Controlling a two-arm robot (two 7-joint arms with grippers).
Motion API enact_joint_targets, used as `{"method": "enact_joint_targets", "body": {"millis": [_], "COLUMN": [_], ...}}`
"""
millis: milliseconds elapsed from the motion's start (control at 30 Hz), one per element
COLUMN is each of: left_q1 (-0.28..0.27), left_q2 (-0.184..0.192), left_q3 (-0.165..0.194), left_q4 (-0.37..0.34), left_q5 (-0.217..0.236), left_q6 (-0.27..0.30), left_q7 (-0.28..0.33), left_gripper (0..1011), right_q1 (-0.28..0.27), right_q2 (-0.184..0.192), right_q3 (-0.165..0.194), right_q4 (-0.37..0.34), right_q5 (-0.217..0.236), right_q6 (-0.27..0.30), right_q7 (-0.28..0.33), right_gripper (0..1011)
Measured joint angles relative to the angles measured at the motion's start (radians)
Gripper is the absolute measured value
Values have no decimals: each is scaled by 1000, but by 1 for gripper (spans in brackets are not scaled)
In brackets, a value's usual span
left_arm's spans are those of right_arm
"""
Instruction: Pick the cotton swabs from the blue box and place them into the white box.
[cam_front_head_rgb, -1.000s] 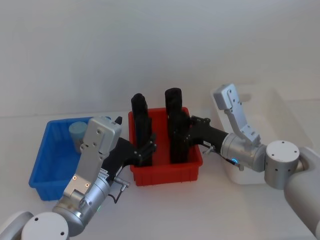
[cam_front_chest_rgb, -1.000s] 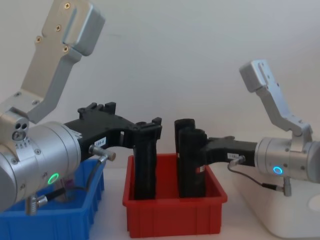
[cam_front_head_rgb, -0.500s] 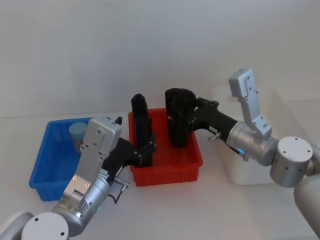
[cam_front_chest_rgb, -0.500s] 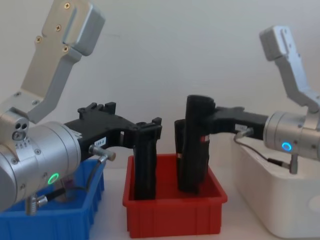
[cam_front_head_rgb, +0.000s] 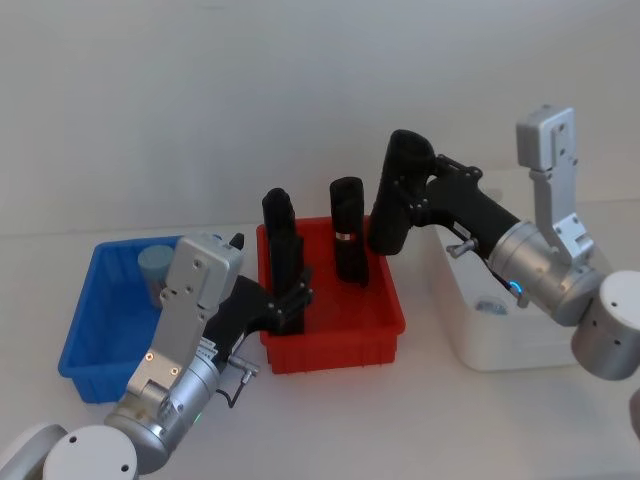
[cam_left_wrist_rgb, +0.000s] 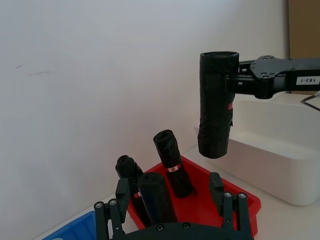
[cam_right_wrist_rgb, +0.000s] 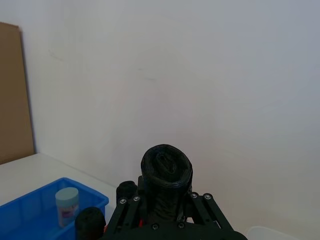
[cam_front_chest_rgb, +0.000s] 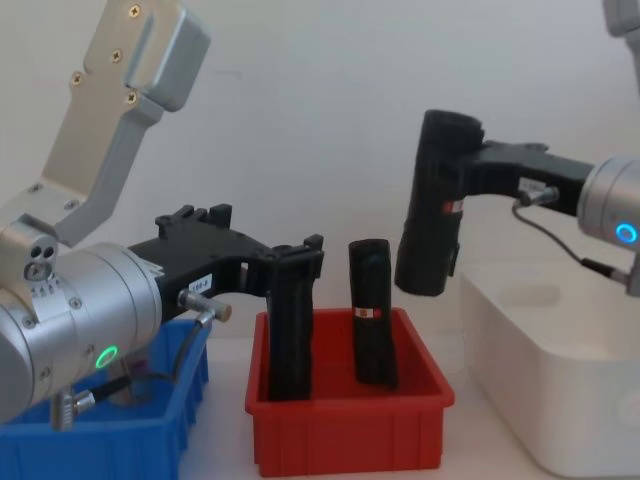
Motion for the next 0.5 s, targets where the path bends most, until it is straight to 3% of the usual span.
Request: {"method": "enact_joint_targets", "body": {"millis": [200,500], "left_q1": [0,0], "left_q2": [0,0], "left_q3": [0,0], "left_q4": [0,0], "left_q5": [0,0], "left_q6": [0,0], "left_q7": [0,0], "left_gripper": [1004,1004], "right_q1": [-62,-132], "right_q2": [32,75], "right_q3": [18,47], "right_q4": [-132,-263], "right_q5": [11,23], "right_q6": [47,113], "right_q7": [-85,-196], "right_gripper": [363,363]}}
